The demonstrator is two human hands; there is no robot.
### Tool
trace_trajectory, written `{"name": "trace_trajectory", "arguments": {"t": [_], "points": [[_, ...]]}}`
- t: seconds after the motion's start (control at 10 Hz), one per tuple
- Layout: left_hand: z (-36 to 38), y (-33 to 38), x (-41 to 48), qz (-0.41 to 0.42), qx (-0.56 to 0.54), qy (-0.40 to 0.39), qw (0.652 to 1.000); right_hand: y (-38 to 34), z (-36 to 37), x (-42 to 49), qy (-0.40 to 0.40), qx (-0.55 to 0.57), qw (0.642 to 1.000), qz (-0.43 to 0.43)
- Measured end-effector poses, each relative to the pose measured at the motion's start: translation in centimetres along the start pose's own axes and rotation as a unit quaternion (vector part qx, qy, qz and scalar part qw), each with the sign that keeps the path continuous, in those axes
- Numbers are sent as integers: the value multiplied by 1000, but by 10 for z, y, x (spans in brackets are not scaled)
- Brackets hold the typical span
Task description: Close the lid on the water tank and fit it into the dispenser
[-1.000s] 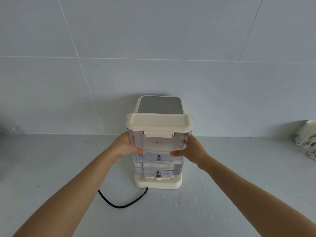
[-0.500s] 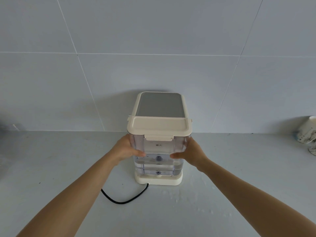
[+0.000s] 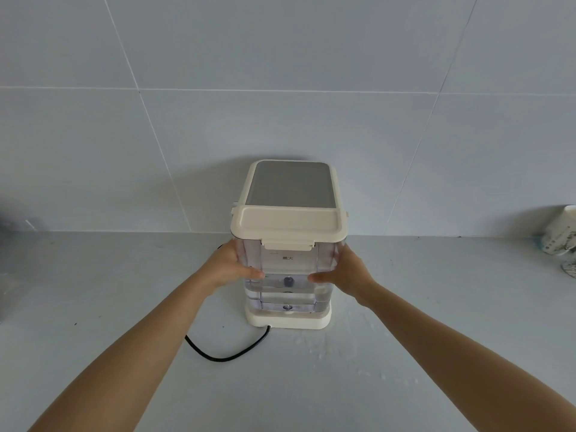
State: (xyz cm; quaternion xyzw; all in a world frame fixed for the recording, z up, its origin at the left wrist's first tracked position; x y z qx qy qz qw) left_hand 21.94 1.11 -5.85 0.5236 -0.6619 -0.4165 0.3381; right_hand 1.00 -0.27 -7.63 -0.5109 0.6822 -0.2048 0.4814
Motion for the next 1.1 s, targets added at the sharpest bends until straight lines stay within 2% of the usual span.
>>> {"name": "trace_trajectory", "arguments": {"t": [0.6,0.9,1.1], "points": [[5,1,-10,10,-2,10,1000,7,2,-2,4,-27,1000,16],[15,-1,-32,-13,-9,98,995,3,1,-11,12,-56,998,-10],[-1,36,-45,29,48,152,987,-21,-18,-26,13,-68,996,-60]]}}
Point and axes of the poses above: each hand's wrist, its own x-axis towards the middle knuckle, its own z-axis out of the palm, y = z × x, the point moved 8 cm from there along x, towards the middle knuckle, and after that the axes turned 15 degrees about z, right-handed, at the moved point
